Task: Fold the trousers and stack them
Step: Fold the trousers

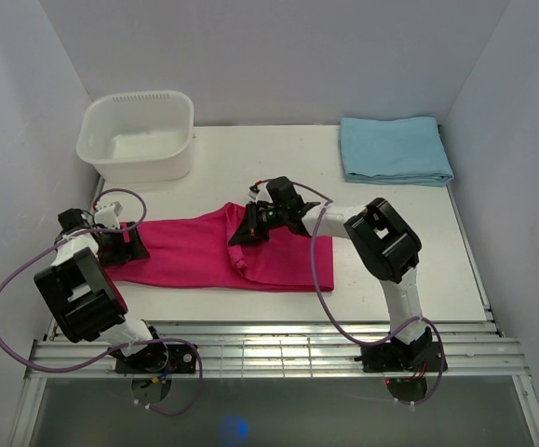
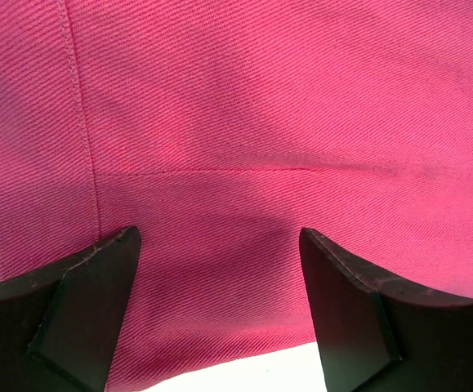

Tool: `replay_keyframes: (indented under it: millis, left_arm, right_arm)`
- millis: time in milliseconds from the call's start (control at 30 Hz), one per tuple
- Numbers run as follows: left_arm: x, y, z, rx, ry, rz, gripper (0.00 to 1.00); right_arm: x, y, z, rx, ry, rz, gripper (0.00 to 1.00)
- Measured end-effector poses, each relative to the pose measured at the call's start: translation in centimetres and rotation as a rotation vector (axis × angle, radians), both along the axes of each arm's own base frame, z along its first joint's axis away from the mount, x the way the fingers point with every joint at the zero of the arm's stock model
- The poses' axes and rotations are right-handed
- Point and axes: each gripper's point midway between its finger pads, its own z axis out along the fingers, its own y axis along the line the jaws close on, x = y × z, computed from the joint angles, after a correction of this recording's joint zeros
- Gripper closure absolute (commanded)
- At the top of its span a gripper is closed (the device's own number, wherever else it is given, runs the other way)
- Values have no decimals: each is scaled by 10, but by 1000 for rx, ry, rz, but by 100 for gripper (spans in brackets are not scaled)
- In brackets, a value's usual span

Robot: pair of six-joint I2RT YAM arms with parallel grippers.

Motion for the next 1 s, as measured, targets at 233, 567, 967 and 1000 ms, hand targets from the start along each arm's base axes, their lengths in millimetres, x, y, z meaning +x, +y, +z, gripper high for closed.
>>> replay_keyframes:
  millis: [233,567,967,1000]
  left_arm:
    - [0,-2,1,-2,1,-4,9]
    - [40,-28,109,-66,-291,-149,8]
    - [-6,-263,127,-577,-268,-665,25]
    - [-11,-275,113,-611,-206,-666,28]
  right_arm:
    - [-8,7,-10,8,33,19,33]
    - [8,-42,40,81,-210,160,35]
    - [-42,-174,1,65,-182,316,43]
    - [-51,-178,-15,48,-126,331,44]
